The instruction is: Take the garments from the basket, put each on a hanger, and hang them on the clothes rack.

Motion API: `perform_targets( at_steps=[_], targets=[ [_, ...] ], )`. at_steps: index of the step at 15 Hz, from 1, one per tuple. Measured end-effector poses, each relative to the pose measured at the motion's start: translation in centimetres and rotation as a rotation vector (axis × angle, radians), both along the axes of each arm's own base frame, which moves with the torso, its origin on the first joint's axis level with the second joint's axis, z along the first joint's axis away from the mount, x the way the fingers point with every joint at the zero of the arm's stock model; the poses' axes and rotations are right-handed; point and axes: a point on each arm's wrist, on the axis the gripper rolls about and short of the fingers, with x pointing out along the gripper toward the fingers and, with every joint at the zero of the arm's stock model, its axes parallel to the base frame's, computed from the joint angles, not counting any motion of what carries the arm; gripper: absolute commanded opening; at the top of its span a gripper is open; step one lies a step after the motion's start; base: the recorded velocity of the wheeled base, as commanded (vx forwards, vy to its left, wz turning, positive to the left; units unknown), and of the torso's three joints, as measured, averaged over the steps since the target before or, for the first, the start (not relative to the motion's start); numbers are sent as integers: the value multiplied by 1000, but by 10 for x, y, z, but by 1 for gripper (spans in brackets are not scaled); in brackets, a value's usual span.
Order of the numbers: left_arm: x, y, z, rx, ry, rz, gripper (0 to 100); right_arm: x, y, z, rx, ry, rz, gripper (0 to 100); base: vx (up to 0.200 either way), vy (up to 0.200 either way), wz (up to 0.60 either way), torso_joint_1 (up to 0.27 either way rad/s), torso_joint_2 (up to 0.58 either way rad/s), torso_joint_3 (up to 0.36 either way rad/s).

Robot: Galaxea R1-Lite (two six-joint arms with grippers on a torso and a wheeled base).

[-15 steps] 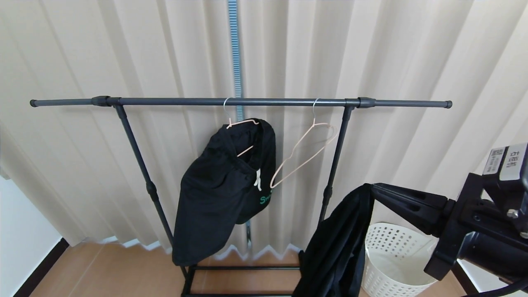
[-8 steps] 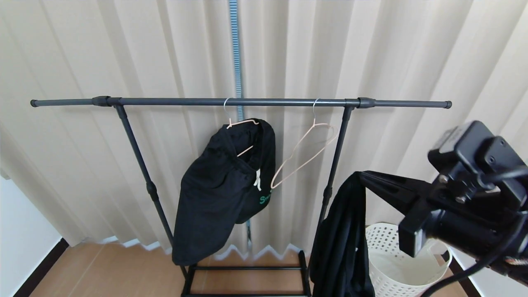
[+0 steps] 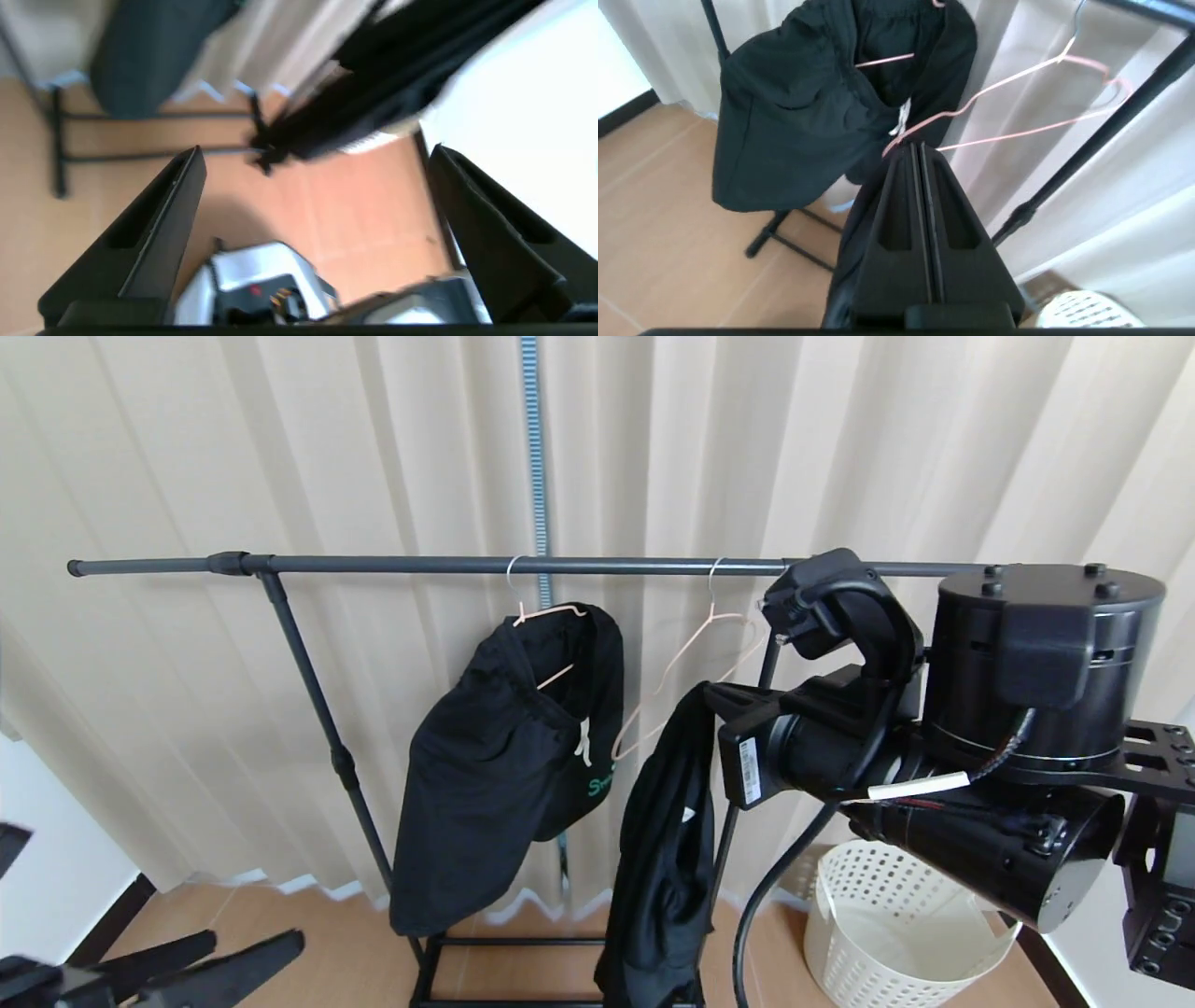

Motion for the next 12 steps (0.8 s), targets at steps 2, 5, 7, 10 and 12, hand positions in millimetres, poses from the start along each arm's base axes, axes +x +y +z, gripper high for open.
perform_targets(
  at_steps=[2, 5, 7, 10, 12],
  targets=[
    [31, -24, 11, -15, 77, -39, 100, -2, 9, -3, 12, 12, 17, 0, 0, 0, 0, 0, 0, 0],
    [71, -71, 6, 75, 157, -57, 100, -7, 19, -3, 20, 12, 29, 0, 0, 0, 0, 0, 0, 0],
    [90, -107, -9, 140, 173, -85, 100, -14, 29, -7, 20, 24, 49, 0, 0, 0, 0, 0, 0, 0],
    [111, -151, -36, 192, 146, -105, 100, -24, 41, -13, 11, 37, 72, 0, 0, 0, 0, 0, 0, 0],
    [128, -172, -49, 232, 117, -54, 100, -26, 43, -17, -1, 44, 78, 0, 0, 0, 0, 0, 0, 0]
  ],
)
